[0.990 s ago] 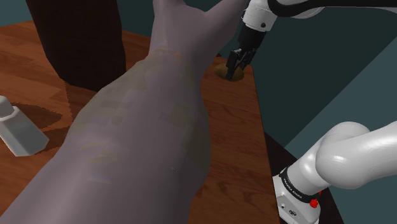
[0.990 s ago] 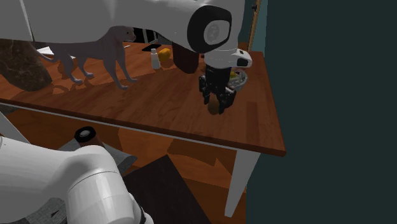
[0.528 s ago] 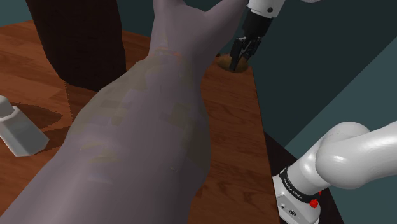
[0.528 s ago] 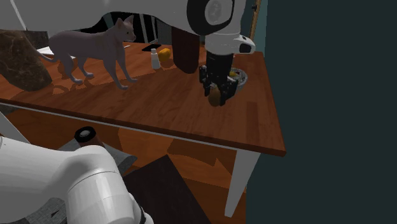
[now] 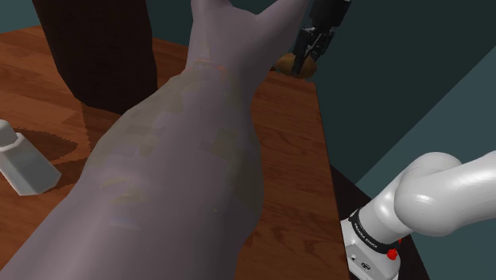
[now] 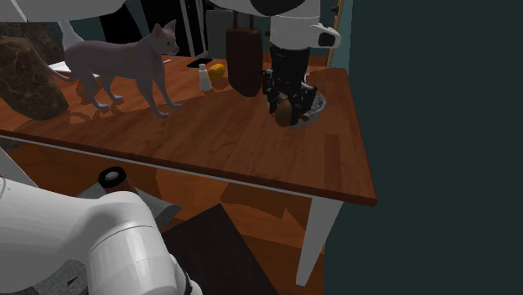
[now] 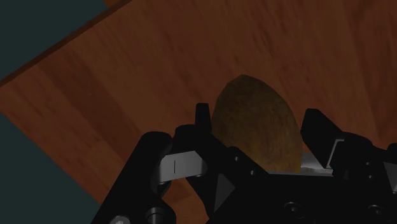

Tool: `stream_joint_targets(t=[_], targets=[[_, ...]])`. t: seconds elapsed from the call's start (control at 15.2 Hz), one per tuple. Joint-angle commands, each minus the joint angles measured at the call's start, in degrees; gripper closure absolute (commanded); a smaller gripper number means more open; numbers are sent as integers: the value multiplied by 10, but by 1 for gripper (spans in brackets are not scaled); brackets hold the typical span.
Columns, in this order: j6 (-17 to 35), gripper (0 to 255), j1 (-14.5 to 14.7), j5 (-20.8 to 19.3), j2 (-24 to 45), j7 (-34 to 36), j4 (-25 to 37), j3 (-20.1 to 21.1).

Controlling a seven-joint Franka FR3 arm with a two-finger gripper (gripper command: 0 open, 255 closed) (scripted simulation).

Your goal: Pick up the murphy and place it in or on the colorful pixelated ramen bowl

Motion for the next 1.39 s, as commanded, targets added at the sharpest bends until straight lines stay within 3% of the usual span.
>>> stream_joint_targets(t=[0.0,0.92,1.32], targets=[[-17,255,0,0,3,1,20,0],[-119,255,-1,-3,36,8,154,-2],[-110,255,12,-1,156,58,269,34]])
